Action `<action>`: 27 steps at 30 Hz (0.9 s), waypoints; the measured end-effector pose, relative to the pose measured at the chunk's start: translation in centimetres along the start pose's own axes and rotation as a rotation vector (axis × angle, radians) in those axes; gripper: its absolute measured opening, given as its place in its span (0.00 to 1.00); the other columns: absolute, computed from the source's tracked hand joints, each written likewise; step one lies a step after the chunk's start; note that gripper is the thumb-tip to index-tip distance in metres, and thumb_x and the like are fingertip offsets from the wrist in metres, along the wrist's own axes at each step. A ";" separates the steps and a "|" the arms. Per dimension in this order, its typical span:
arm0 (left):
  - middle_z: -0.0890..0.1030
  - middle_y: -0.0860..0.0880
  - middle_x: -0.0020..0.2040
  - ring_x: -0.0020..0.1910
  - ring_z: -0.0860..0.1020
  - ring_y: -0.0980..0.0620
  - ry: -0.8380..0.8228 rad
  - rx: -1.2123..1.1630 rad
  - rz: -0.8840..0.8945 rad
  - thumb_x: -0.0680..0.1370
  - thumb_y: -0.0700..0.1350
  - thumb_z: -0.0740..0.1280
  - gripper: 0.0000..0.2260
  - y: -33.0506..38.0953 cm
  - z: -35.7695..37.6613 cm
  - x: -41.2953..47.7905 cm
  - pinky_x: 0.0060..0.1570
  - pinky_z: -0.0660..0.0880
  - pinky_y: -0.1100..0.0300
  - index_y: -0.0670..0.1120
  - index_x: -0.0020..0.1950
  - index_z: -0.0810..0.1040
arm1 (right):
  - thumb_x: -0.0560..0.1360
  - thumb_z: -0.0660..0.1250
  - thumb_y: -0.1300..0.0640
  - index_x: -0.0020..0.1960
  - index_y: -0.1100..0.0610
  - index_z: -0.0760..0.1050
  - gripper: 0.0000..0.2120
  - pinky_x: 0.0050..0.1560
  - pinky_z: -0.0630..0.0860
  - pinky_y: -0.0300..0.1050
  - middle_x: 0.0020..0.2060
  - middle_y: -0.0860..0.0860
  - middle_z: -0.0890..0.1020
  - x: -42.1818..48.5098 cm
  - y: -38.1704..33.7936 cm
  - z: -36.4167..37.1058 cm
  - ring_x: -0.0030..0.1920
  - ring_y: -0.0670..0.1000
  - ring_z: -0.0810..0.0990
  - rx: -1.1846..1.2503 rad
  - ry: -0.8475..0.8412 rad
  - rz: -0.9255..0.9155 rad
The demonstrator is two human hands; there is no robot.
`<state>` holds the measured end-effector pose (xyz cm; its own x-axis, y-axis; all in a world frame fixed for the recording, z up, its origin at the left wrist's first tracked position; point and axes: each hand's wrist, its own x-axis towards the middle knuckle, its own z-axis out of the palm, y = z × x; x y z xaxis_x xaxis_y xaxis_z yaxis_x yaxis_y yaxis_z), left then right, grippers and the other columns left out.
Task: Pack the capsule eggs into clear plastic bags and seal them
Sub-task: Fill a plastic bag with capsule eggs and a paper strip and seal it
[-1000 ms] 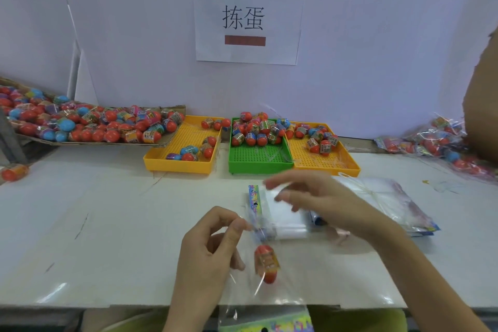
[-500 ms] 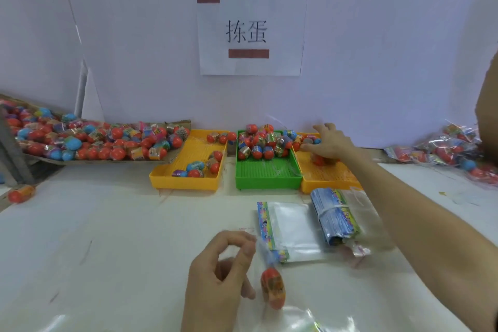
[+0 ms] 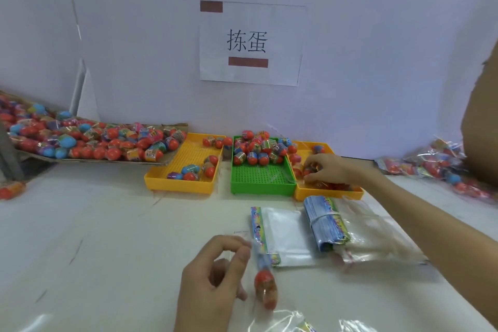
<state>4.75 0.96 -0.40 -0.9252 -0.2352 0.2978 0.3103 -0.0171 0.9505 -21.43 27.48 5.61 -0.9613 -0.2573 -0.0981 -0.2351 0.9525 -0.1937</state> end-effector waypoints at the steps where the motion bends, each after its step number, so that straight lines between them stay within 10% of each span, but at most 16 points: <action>1: 0.81 0.41 0.35 0.21 0.72 0.50 -0.004 0.005 -0.001 0.70 0.49 0.70 0.04 -0.1 0.0 0.0 0.27 0.72 0.65 0.53 0.35 0.81 | 0.76 0.70 0.43 0.58 0.45 0.75 0.13 0.42 0.68 0.36 0.50 0.45 0.76 -0.9 0.0 -0.2 0.47 0.43 0.75 0.016 -0.001 -0.022; 6: 0.78 0.33 0.36 0.22 0.72 0.50 -0.011 0.025 -0.016 0.70 0.49 0.69 0.04 -0.3 -0.2 -0.1 0.28 0.74 0.63 0.53 0.35 0.81 | 0.78 0.69 0.46 0.63 0.52 0.78 0.16 0.53 0.71 0.44 0.55 0.50 0.80 -3.1 -0.4 -1.1 0.55 0.53 0.77 0.094 0.197 -0.076; 12: 0.84 0.54 0.48 0.22 0.73 0.52 0.032 0.057 0.075 0.72 0.47 0.70 0.06 0.0 -0.4 -0.1 0.29 0.72 0.66 0.53 0.35 0.80 | 0.81 0.67 0.54 0.66 0.57 0.79 0.15 0.57 0.73 0.46 0.58 0.54 0.77 -6.4 -3.7 -2.8 0.56 0.53 0.79 0.467 0.418 -0.099; 17: 0.83 0.56 0.52 0.22 0.73 0.52 0.052 0.090 0.094 0.73 0.47 0.70 0.07 0.0 -0.3 -0.2 0.29 0.73 0.64 0.54 0.34 0.80 | 0.81 0.66 0.58 0.58 0.59 0.77 0.07 0.53 0.81 0.49 0.47 0.55 0.87 -13.1 -10.1 -1.2 0.48 0.57 0.86 1.040 0.371 -0.342; 27: 0.83 0.54 0.47 0.49 0.83 0.49 0.033 0.108 0.136 0.71 0.60 0.68 0.09 -0.6 -0.3 -0.3 0.49 0.82 0.44 0.55 0.39 0.80 | 0.80 0.69 0.58 0.52 0.58 0.82 0.05 0.58 0.78 0.48 0.47 0.49 0.86 -16.3 -16.8 7.7 0.52 0.49 0.83 1.185 0.270 -0.325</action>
<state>4.93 0.76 -1.10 -0.8684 -0.2597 0.4225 0.4048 0.1212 0.9064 -0.75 14.43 2.96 -0.9147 -0.2775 0.2939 -0.3278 0.0840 -0.9410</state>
